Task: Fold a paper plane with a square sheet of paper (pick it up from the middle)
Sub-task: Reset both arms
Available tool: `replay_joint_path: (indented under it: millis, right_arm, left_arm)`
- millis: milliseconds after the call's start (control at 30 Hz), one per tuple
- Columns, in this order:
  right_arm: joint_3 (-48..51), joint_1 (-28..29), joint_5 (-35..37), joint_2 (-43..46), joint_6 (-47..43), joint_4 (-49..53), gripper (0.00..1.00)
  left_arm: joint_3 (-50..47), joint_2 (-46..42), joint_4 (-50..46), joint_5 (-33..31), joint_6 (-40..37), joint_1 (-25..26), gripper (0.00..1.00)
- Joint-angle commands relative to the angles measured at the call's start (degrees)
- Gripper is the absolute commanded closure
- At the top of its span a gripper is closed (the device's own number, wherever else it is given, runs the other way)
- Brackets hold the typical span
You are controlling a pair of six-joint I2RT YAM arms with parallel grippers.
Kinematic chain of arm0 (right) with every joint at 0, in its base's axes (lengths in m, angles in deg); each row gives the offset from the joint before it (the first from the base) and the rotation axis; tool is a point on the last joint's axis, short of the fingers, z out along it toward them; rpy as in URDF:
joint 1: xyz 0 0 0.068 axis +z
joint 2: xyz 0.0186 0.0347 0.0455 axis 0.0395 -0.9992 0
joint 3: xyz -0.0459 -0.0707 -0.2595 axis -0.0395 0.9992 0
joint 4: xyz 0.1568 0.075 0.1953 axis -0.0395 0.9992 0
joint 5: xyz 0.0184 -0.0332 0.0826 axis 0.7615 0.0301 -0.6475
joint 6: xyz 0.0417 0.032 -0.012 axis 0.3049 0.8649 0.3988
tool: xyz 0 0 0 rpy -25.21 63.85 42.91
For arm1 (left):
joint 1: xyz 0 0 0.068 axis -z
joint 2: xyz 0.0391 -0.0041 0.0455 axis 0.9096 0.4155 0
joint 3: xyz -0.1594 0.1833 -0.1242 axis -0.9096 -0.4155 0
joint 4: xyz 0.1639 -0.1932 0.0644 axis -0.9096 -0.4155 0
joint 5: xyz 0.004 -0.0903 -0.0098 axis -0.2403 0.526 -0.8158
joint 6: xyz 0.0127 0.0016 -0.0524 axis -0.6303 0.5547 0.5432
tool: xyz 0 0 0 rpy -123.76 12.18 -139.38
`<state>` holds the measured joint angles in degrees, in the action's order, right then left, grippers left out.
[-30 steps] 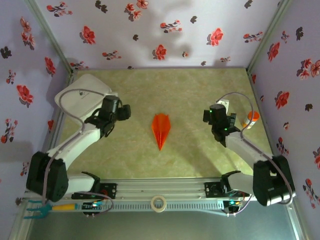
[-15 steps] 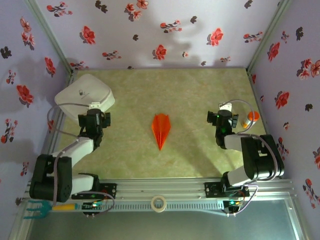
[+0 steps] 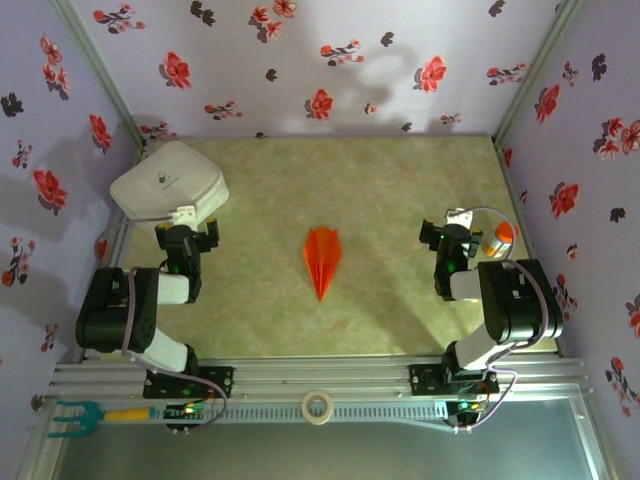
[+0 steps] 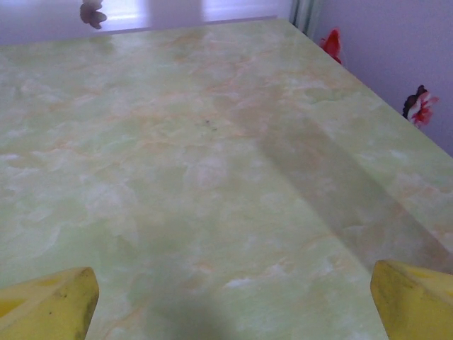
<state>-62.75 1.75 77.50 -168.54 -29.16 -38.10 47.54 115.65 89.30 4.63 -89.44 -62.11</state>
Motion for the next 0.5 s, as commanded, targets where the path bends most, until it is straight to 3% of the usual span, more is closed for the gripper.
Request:
replay_joint_path:
  millis: [0,100,233,467]
  right_arm:
    - [-0.76,-0.32,2.75,0.03,1.68,-1.82,0.01]
    - [-0.81,-0.33,2.75,0.10,1.68,-1.67,0.01]
    - [-0.80,-0.32,2.79,0.13,1.70,-1.71,0.01]
    - [-0.77,-0.32,2.75,0.08,1.68,-1.72,0.01]
  left_arm:
    - [1.60,1.25,-0.49,0.30,1.78,-1.36,0.00]
    - [1.45,0.96,-0.68,1.61,3.59,-2.45,0.00]
    - [2.55,0.95,-2.99,9.76,0.60,-3.05,0.00]
    - [1.62,0.86,-1.31,5.84,1.81,-3.26,0.00]
